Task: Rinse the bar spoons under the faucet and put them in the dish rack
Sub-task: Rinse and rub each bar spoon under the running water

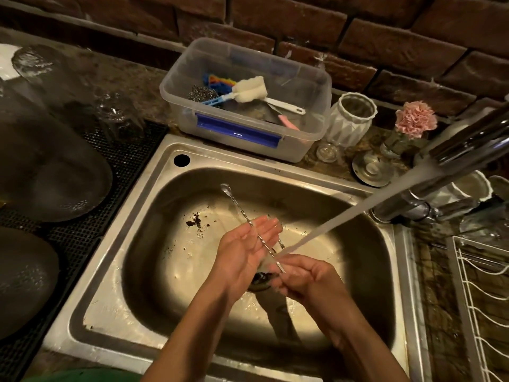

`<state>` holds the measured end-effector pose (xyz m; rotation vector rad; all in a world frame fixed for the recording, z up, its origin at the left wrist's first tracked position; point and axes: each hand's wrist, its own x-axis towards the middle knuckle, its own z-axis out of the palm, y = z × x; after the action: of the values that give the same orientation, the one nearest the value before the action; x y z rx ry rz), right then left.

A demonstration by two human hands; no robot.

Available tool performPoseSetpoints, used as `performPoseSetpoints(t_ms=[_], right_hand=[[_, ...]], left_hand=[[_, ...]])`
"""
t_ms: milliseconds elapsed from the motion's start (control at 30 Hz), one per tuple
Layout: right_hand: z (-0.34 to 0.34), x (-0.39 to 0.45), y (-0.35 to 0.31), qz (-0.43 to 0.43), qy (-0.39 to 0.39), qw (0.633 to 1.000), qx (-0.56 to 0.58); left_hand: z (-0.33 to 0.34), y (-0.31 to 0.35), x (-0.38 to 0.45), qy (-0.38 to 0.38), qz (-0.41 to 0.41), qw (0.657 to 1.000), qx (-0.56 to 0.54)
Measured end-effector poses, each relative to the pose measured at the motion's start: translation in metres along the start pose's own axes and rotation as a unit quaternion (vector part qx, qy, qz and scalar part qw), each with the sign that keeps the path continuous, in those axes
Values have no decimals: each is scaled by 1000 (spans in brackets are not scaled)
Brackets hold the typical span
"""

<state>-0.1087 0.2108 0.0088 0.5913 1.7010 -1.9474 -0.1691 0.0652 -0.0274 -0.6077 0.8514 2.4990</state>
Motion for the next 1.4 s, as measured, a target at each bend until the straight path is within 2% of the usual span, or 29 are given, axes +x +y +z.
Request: performPoseSetpoints(t_ms=[233,333,467,533,633,733,833,867,1000,1200,1400], right_hand=[[-2,-29,6,-18,77,997,-18],[-2,-35,11,-12,107,994,-29],[-2,-41,19,-22,139,984,-107],[-3,-42,25,-42,157,966,-203],[-3,-38,32,-76,172,915,-356],[1,-33,39,-100,160,885,-426],[1,-26,45,-102,185,843,-494],[-1,-22,46,-90,192,842,-495],[-15,-2,47,-49,176,884,-431],[-47,14,53,-42,223,835,-502],[-65,25,58,3,236,810,-537]], left_hand=[[-9,-23,-12,-21,-33,995,88],[-12,-28,-16,-26,-50,995,86],[-15,-34,-24,-22,-77,991,109],[-17,-37,-28,-12,-87,988,124],[-15,-42,-31,10,-93,987,131],[-11,-46,-35,26,-88,987,135],[-12,-47,-34,50,-84,982,161],[-12,-47,-33,57,-90,980,167],[-15,-46,-29,82,-139,972,173],[-22,-43,-26,101,-146,971,161],[-25,-42,-26,133,-130,969,161]])
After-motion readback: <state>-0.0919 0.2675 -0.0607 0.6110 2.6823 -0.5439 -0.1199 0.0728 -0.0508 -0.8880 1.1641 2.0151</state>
